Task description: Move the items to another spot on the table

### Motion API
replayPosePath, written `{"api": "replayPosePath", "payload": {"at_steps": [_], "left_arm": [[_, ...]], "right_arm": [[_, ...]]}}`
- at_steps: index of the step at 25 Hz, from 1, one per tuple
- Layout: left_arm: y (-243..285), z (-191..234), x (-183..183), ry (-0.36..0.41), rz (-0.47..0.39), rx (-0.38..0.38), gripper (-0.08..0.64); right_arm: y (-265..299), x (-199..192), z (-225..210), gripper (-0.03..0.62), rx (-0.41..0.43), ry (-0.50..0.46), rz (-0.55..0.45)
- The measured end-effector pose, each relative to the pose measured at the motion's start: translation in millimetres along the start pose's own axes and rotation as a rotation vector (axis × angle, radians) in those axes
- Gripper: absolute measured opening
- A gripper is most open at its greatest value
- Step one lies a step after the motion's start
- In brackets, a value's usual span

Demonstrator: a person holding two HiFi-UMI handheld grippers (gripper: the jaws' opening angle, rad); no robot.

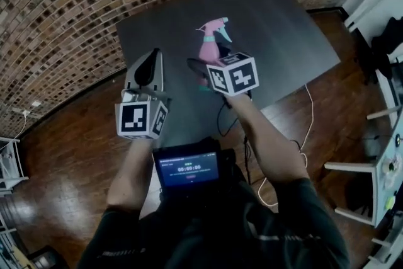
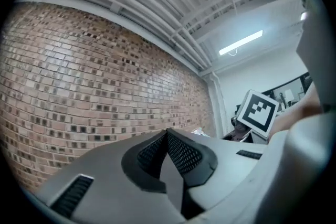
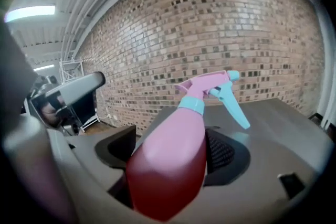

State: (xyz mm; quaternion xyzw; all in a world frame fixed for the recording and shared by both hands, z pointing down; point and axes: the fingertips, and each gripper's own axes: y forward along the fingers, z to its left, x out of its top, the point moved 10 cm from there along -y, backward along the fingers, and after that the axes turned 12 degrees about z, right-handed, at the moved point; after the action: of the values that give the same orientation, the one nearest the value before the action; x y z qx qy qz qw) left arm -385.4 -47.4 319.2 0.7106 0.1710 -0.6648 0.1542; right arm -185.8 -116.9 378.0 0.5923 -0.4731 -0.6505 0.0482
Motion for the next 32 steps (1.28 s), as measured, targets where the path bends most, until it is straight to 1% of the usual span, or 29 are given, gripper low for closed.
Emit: {"api": "replayPosePath", "payload": {"at_steps": [2,4,7,10,13,14,18,19,21,24,30,32], "left_arm": [[5,-26,14,-0.026,-0.02,-0.069,-0.003],[6,-55,28,-0.033,-0.043,-0.135,-0.003],[3,-89,54,-0.035,-0.092,-0.184,-0.003],[3,-128,80,-0.013,-0.119,-0.245,-0.003],[13,-176,98,0.017,-0.163,-0.305,-0.003],[18,-193,101,0.02,-0.166,-0.324,-0.002],[38,-267,109,-0.002,-0.108,-0.395,-0.002],[44,-285,112,-0.006,-0.106,-0.41,-0.002],[54,-321,116,-0.011,-0.128,-0.434,-0.002],[72,-372,119,-0.012,-0.139,-0.454,-0.002],[109,-458,123,0.008,-0.122,-0.475,-0.002],[119,-480,127,0.0,-0.115,-0.494,-0.002]], "right_arm": [[-46,-8,-5,0.405,-0.03,0.018,-0.07],[-89,-19,-9,0.405,-0.059,0.026,-0.116],[-151,-34,-10,0.405,-0.116,-0.003,-0.172],[-212,-56,-15,0.405,-0.166,-0.024,-0.23],[-269,-83,-31,0.405,-0.229,-0.022,-0.289],[-286,-92,-38,0.405,-0.249,-0.02,-0.303],[-356,-130,-71,0.405,-0.311,0.004,-0.342],[-372,-139,-81,0.405,-0.323,0.007,-0.346],[-400,-159,-100,0.405,-0.346,0.006,-0.352],[-435,-186,-132,0.405,-0.375,0.005,-0.362],[-485,-225,-204,0.405,-0.382,0.026,-0.368],[-498,-233,-224,0.405,-0.384,0.03,-0.369]]}}
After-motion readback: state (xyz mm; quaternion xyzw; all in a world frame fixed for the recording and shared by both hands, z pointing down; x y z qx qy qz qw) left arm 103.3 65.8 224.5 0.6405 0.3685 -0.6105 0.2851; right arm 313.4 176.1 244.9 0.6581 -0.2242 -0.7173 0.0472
